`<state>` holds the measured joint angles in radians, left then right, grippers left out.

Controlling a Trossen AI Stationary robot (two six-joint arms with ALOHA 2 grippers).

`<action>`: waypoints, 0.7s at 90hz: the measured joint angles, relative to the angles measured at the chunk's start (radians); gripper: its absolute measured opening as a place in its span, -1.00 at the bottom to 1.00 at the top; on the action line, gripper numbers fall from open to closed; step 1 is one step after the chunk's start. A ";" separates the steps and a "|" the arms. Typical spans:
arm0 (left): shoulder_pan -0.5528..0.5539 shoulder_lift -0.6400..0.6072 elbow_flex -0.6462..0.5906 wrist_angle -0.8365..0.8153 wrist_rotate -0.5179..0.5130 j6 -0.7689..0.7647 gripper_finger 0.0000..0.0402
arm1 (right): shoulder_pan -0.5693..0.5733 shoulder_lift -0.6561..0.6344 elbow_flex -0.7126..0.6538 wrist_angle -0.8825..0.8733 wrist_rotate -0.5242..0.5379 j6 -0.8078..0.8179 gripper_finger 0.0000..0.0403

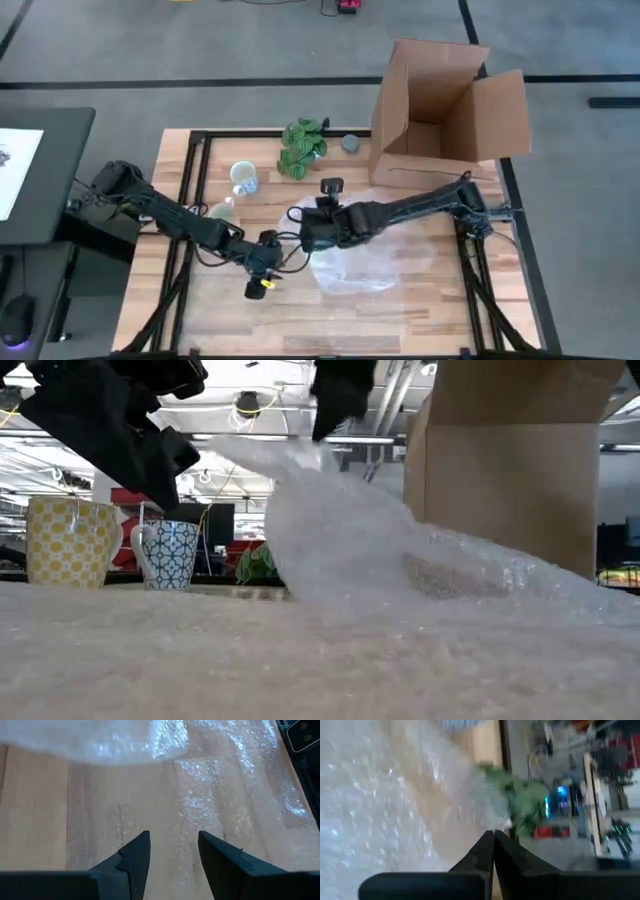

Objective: Wrap mug
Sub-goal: Prepare the bubble wrap in the center of the table

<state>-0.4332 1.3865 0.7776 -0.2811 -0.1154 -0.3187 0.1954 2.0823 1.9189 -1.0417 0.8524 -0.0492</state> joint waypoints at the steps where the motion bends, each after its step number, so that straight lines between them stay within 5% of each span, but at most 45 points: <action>1: 0.000 0.000 0.000 0.000 0.000 0.000 -0.26 | -0.004 0.004 -0.003 -0.001 -0.005 0.000 -1.00; 15: 0.000 0.000 0.000 -0.001 0.000 0.000 -0.26 | -0.053 0.069 -0.013 0.014 -0.143 0.000 -1.00; 31: 0.000 0.001 0.000 0.002 -0.001 0.000 -0.26 | -0.071 0.075 -0.016 0.007 -0.172 0.041 -0.94; 63: 0.000 0.000 0.000 0.003 -0.001 0.000 -0.26 | 0.008 -0.142 -0.086 -0.350 -0.461 0.493 -0.32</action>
<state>-0.4332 1.3869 0.7776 -0.2783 -0.1162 -0.3189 0.2037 1.9407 1.8328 -1.3918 0.3913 0.4437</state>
